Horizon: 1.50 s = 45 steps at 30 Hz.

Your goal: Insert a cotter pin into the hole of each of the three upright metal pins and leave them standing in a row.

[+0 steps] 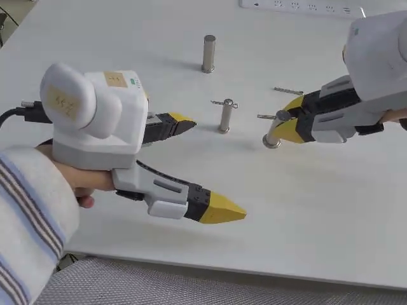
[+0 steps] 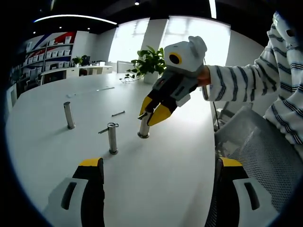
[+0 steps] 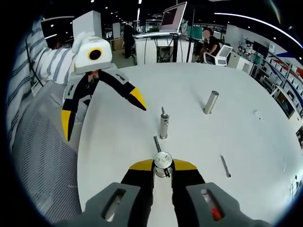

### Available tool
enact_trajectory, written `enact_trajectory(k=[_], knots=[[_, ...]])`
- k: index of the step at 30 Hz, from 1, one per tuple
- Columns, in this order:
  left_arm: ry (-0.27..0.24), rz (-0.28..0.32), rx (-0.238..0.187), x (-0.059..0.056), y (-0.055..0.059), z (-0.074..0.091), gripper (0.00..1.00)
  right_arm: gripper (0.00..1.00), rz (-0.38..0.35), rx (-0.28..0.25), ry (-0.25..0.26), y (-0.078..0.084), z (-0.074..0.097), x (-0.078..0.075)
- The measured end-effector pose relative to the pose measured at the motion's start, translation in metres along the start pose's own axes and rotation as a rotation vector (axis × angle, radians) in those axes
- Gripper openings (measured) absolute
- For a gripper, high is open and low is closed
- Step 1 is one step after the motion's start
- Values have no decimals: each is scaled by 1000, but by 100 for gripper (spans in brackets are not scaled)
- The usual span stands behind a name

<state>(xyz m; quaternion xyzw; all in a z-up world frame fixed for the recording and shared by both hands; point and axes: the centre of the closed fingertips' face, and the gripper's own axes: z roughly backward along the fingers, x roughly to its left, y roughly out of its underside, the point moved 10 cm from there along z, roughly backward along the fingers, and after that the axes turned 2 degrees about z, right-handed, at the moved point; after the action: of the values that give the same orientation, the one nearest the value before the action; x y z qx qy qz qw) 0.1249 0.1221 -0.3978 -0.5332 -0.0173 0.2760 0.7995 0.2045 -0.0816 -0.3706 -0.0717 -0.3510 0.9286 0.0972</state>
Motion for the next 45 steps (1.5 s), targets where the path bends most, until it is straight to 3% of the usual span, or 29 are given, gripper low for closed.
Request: enact_trajectory(k=[18, 33, 45], knots=[[-26, 35, 1, 9, 2, 8, 99, 8, -41, 0, -6, 3, -16, -19], [-36, 54, 37, 11, 7, 13, 99, 8, -72, -11, 0, 8, -11, -22], [-31, 51, 28, 10, 4, 13, 97, 8, -101, -40, -2, 13, -9, -22]])
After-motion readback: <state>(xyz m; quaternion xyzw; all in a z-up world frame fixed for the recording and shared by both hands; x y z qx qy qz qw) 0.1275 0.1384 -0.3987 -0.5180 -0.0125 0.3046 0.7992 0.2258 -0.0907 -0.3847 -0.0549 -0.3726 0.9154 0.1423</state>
